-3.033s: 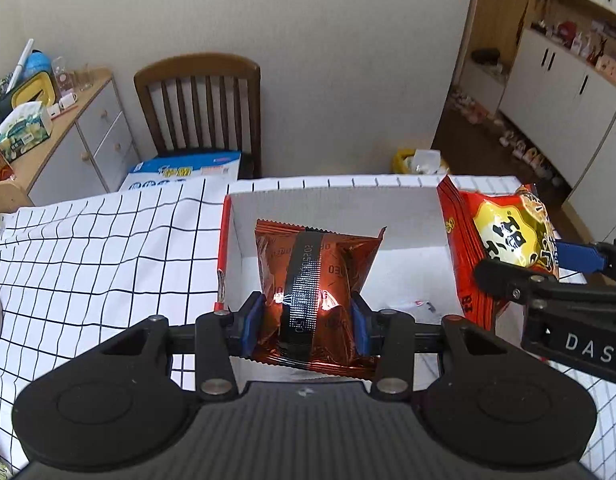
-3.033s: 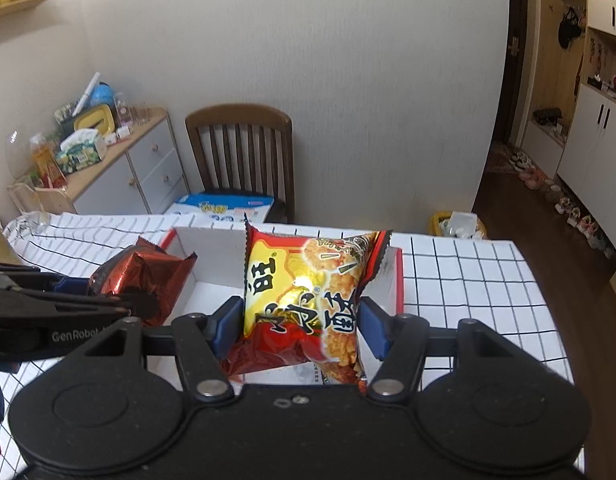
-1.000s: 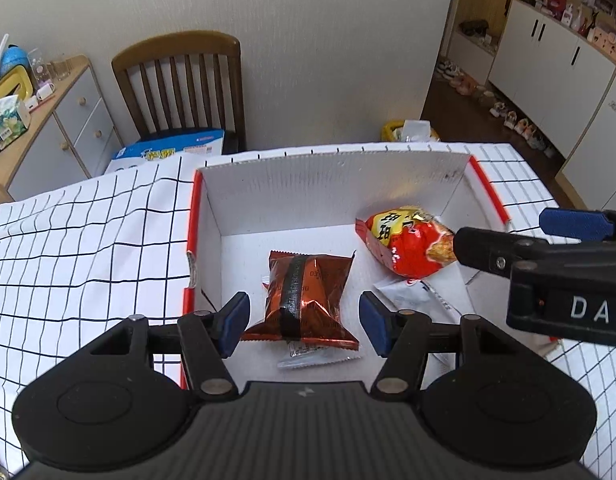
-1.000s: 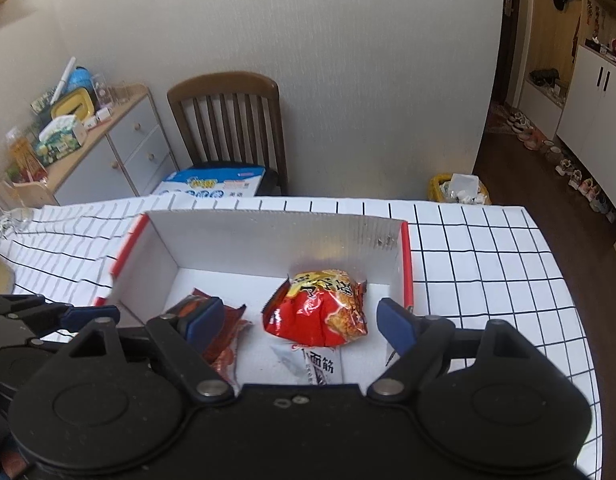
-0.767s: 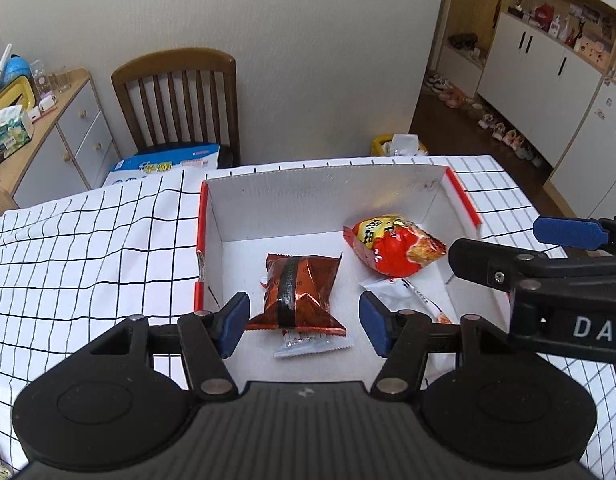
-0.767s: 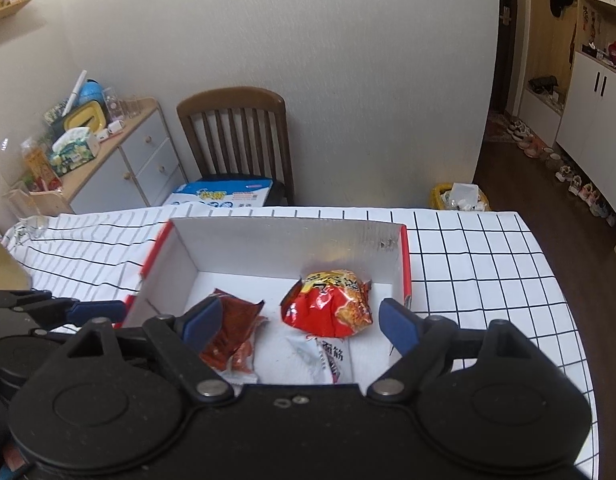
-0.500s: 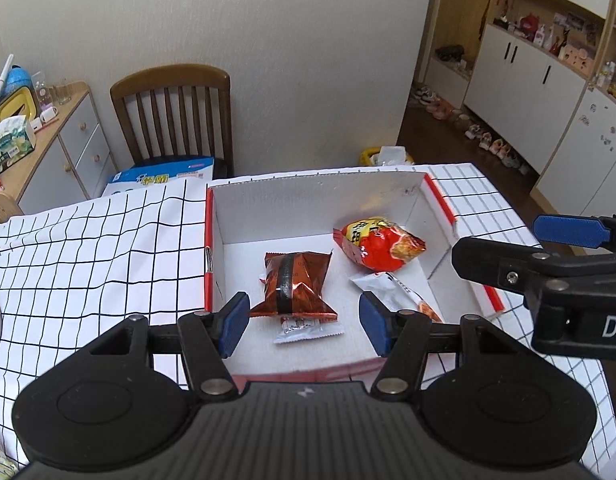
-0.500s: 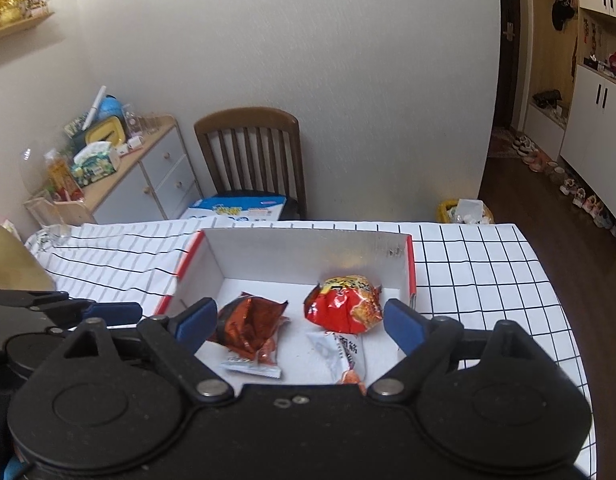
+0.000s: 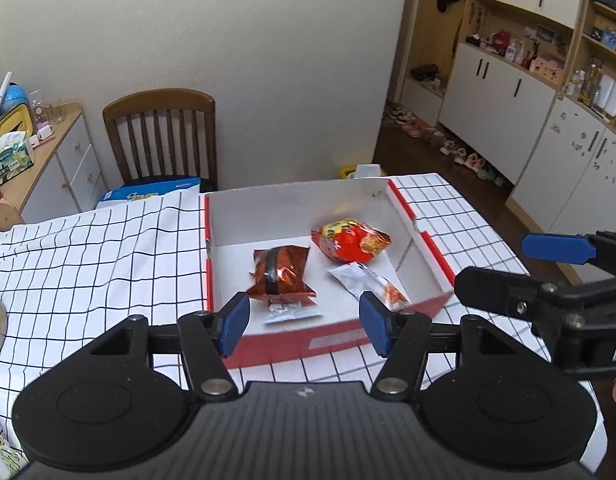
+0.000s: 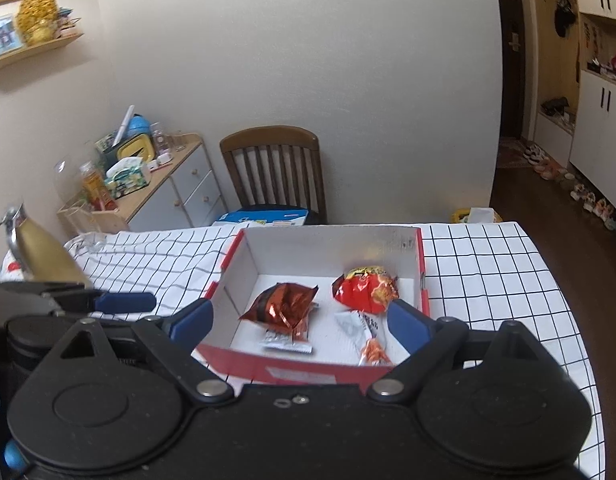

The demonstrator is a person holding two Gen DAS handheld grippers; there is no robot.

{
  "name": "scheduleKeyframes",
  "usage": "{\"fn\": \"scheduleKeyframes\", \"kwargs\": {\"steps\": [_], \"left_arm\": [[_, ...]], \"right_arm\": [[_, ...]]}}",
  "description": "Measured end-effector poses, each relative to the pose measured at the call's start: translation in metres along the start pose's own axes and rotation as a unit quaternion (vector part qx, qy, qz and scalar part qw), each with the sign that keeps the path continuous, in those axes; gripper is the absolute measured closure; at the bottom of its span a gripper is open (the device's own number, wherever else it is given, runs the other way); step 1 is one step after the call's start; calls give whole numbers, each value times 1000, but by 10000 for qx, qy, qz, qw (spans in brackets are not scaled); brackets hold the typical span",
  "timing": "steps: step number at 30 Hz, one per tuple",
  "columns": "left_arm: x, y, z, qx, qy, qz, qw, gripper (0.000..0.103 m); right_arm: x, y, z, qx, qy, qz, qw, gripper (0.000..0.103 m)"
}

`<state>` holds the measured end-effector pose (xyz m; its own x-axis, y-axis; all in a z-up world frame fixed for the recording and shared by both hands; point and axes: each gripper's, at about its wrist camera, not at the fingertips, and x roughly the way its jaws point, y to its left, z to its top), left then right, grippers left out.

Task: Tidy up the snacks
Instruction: 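Move both tools away from the box down to the loose snacks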

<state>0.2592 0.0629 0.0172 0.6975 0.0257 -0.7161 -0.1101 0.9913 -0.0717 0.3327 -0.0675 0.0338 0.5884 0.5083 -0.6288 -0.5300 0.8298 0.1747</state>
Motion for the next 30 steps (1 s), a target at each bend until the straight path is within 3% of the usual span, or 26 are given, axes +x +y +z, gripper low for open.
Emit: {"fn": "scheduleKeyframes", "kwargs": {"steps": [2, 4, 10, 13, 23, 30], "left_arm": [[-8, -2, -7, -2, -67, 34, 10000, 31], [-15, -3, -14, 22, -166, 25, 9999, 29], [-30, -1, -36, 24, -166, 6, 9999, 28], [-36, 2, -49, -75, -183, 80, 9998, 20], [-37, 15, -87, -375, -21, 354, 9987, 19], [-19, 31, -111, -804, 369, 610, 9942, 19]], "right_arm": [[-8, 2, -7, 29, -42, 45, 10000, 7], [-16, 1, -14, 121, -87, 128, 9998, 2], [-37, 5, -36, 99, -165, 229, 9996, 0], [-42, 8, -51, 67, -107, 211, 9997, 0], [-43, 14, -110, 34, 168, -145, 9997, 0], [-34, 21, -140, 118, 384, -370, 9985, 0]]}}
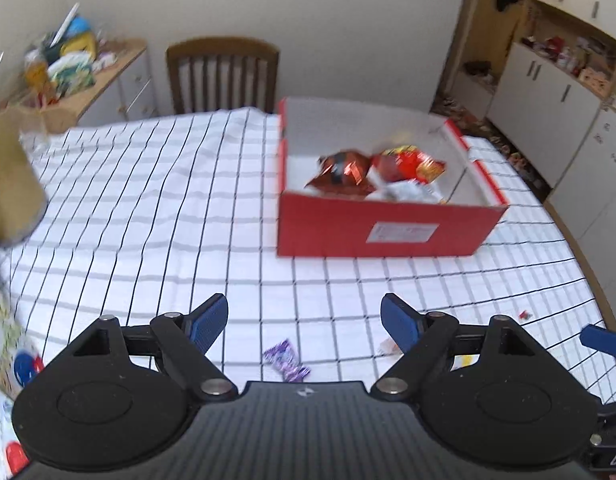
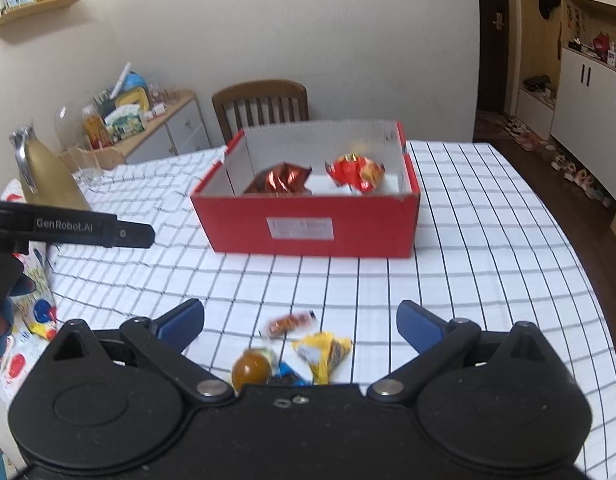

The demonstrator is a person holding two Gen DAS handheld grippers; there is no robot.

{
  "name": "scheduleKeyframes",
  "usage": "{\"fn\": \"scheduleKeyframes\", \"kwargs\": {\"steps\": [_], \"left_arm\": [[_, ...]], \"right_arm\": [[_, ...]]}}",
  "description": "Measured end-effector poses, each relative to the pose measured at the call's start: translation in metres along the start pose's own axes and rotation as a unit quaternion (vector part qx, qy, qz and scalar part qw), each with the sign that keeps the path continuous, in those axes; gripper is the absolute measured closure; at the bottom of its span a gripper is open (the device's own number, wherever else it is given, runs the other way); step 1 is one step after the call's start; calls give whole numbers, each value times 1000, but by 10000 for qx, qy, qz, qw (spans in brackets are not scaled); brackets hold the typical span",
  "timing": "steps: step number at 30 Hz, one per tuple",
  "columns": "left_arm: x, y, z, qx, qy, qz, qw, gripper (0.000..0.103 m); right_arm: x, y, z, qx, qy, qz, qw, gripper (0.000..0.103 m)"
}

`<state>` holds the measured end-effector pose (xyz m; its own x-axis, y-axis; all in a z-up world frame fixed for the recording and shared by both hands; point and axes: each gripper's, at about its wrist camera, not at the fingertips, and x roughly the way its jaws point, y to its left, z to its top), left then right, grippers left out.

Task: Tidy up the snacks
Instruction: 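Move both tools away from the box down to the loose snacks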

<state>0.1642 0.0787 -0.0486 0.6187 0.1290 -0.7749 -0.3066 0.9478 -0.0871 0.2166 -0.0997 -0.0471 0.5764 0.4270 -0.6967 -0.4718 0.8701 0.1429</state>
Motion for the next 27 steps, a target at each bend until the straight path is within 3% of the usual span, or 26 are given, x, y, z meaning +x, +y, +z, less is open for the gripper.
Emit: {"fn": "scheduleKeyframes", "kwargs": {"steps": [6, 16, 24, 27], "left_arm": [[21, 12, -13, -327, 383, 166, 9986, 19], [67, 22, -23, -628, 909, 403, 9931, 19], [95, 32, -27, -1032, 1277, 384, 9857, 19], [104, 29, -27, -923, 1318, 488, 9858, 20]], "right_arm": [[16, 0, -17, 339, 291, -205, 9988, 0], [55, -6, -32, 1044, 949, -482, 9888, 14], [76, -13, -32, 1679, 1300, -274, 9768, 20], [82, -11, -33, 1694, 1397, -263, 9752, 22]]}}
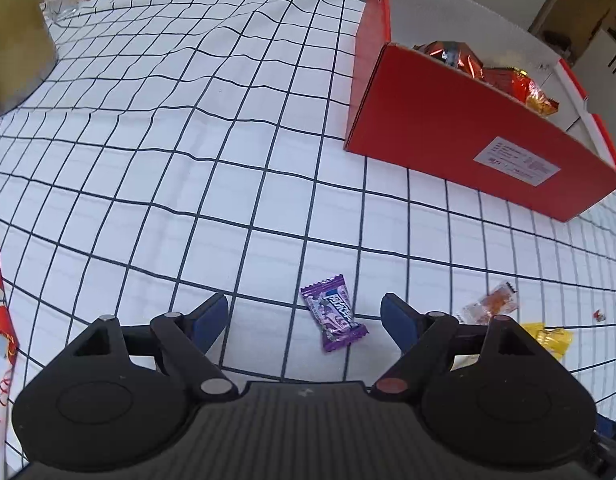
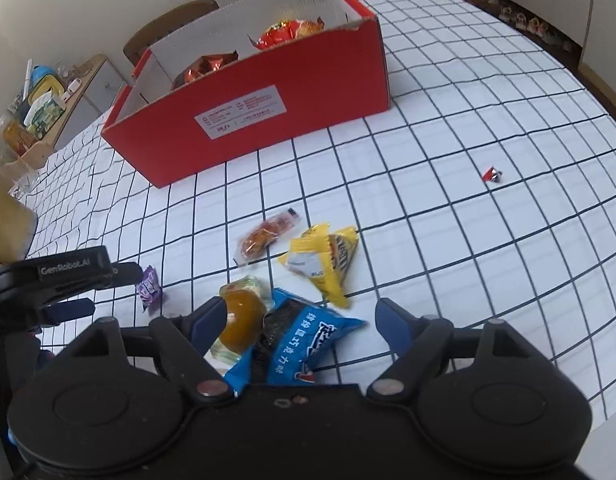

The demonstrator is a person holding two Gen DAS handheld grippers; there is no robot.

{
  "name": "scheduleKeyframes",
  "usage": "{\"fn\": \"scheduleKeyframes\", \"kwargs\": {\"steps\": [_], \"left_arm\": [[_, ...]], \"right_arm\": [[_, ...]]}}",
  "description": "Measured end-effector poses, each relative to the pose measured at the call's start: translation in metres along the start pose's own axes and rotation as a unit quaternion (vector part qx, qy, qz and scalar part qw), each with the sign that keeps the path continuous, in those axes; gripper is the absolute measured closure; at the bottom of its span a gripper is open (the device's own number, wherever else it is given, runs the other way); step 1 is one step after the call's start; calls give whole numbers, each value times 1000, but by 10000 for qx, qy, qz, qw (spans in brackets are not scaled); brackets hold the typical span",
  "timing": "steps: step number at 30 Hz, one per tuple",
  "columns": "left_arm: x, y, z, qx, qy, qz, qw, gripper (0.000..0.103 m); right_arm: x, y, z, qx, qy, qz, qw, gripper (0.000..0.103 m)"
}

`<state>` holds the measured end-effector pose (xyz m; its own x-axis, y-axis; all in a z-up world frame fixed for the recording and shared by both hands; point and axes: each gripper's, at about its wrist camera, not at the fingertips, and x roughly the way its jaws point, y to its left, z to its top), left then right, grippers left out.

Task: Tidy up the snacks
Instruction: 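Move both tools away from the box down to the loose snacks, then grasp the purple candy with left tool while right tool grasps the blue packet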

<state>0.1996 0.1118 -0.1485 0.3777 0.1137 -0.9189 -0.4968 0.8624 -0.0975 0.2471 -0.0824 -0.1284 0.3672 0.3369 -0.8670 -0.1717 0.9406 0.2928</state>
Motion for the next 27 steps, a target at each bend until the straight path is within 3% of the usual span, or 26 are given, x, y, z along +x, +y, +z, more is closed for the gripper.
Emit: {"fn": "scheduleKeyframes", "kwargs": {"steps": [7, 15, 20, 27], "left_arm": [[15, -8, 2, 32, 113, -6, 9999, 20], [19, -14, 3, 146, 101, 31, 9998, 33], [16, -13, 3, 130, 98, -7, 9999, 50], [16, -14, 3, 293, 43, 91, 9995, 72]], "right_arm": [[9, 0, -2, 52, 155, 63, 9998, 28], [15, 4, -3, 25, 272, 70, 9996, 35], [15, -2, -5, -41, 371, 100, 9993, 47], [6, -6, -11, -237, 309, 187, 9991, 57]]}}
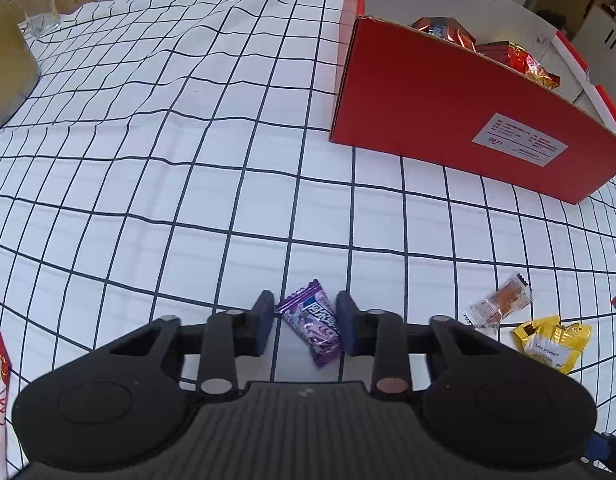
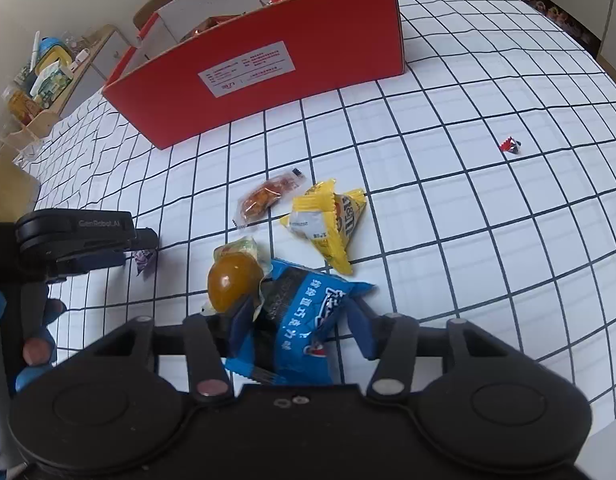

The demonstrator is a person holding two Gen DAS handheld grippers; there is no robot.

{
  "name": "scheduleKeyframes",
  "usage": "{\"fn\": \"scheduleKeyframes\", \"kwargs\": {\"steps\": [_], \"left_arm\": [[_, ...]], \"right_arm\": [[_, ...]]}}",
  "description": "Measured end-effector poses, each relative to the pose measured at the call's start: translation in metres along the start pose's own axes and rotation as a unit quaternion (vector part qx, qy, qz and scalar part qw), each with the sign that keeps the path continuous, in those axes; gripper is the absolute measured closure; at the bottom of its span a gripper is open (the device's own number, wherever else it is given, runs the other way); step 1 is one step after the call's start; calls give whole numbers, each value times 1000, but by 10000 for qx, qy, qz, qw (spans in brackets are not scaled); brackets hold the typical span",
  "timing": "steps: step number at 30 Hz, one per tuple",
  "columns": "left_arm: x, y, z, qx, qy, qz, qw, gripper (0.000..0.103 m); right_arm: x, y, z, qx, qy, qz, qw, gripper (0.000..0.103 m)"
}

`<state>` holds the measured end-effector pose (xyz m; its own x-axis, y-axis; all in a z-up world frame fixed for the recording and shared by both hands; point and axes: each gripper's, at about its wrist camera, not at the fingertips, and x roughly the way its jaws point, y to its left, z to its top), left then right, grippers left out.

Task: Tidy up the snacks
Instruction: 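Grasp the purple candy with left tool while right tool grasps the blue packet, then lift both snacks and carry them over the red box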

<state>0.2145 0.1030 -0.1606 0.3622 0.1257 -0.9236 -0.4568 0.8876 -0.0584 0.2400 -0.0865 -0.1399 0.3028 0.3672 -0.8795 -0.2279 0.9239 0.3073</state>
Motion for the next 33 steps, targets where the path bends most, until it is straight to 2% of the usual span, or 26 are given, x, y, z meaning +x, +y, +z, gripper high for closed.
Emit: {"fn": "scheduleKeyframes", "kwargs": {"steps": [9, 11, 16, 20, 33], "left_arm": [[-1, 4, -1, 2, 27, -95, 10000, 77], [-5, 6, -2, -14, -2, -173, 9998, 88], [-9, 10, -3, -36, 31, -244, 9997, 91], [-12, 17, -1, -155, 80, -392, 9991, 98], [-16, 35, -2, -458, 305, -667, 9963, 98]], "right_arm": [[-9, -3, -5, -216, -179, -125, 9995, 64], [-13, -4, -7, -250, -216, -106, 9994, 66], [-26, -6, -11, -297, -380, -144, 9987, 67], [-32, -10, -13, -234, -450, -164, 9986, 68], [-42, -18, -18, -34, -583, -70, 9983, 69]]}}
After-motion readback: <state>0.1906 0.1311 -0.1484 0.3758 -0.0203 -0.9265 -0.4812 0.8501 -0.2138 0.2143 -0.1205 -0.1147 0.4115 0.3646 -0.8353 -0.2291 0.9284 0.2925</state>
